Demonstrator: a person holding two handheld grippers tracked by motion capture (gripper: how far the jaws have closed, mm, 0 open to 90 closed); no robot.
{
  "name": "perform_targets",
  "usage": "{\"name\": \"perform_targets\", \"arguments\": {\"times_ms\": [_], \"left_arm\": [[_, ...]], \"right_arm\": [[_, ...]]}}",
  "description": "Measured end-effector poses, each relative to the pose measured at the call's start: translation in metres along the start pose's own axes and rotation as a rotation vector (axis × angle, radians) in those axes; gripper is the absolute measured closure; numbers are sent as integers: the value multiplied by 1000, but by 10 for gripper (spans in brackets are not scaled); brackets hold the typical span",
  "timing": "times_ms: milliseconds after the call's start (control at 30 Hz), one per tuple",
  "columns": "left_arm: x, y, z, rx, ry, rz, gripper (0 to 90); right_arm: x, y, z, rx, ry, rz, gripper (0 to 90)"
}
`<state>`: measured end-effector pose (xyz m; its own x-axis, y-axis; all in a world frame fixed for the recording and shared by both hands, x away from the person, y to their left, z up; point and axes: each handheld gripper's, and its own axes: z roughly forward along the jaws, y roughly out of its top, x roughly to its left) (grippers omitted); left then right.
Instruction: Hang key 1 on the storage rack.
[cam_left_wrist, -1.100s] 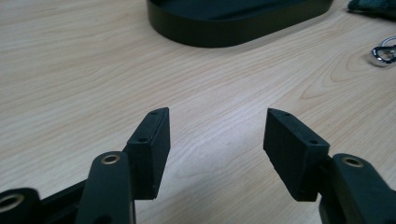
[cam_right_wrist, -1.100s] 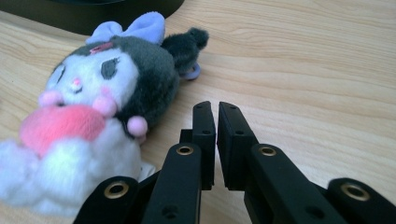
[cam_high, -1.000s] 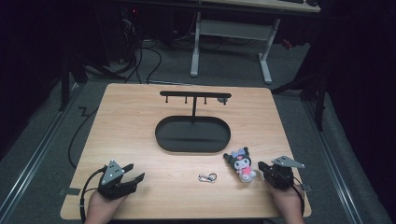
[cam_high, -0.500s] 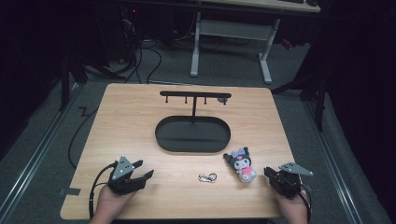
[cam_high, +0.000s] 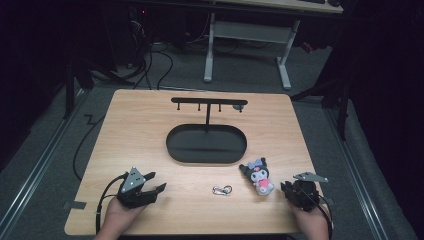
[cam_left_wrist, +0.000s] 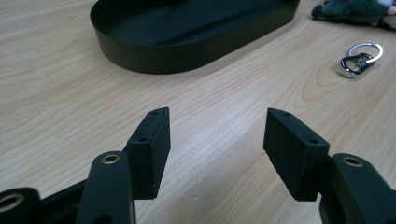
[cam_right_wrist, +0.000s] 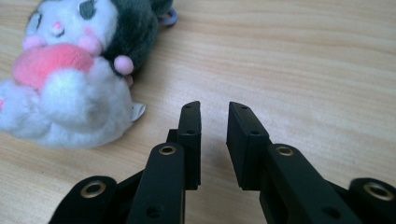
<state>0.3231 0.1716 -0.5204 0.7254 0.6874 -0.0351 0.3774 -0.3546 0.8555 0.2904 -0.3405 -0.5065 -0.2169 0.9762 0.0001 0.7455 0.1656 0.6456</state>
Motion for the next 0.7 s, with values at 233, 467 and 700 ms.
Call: {"name": "perform_targets", "arguments": {"times_ms": [233, 467, 700], "left_arm": [[2, 0, 2, -9, -13, -25, 418], [1, 2, 1, -19, -12, -22, 418], [-1, 1, 1, -13, -24, -2, 418]], "right_arm": [[-2, 0, 0, 55, -2, 2, 751], [-4, 3, 0, 119, 25, -50, 746], [2, 8, 0, 167, 39, -95, 739]]}}
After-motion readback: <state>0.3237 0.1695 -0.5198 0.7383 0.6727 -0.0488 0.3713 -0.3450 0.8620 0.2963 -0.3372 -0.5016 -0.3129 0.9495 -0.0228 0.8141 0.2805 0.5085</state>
